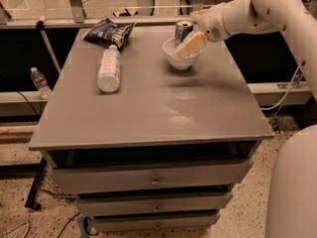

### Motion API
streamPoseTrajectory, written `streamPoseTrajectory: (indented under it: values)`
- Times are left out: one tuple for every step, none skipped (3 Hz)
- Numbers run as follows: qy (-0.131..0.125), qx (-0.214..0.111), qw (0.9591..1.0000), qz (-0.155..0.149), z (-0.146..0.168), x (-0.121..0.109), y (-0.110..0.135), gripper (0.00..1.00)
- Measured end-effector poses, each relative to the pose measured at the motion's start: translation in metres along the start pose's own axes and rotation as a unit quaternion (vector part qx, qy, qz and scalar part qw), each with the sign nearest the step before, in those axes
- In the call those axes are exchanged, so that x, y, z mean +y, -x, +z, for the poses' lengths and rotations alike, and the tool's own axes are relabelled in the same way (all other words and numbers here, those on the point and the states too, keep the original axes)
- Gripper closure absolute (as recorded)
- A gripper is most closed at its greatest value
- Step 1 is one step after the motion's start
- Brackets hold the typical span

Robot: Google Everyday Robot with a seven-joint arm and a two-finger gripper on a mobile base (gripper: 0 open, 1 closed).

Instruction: Place redbull can into white bowl

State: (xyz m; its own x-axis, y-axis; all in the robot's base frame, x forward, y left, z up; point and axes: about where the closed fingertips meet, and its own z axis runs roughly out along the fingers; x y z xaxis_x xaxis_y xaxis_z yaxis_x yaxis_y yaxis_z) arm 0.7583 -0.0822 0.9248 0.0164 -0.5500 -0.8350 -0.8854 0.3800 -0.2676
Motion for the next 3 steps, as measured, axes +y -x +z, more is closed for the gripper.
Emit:
streamPoseTrajectory:
  values:
    - [-0.022,0.008,0.9996,0.014,-0.018,-0.011,-0.013,0.0]
    - [-0.057,0.021,0.9976,0.034,-0.047,-0.022,-0.031,0.0]
    - [-0.096,0.035,0.9936,0.047,-0.077,-0.028,-0.046,0.0]
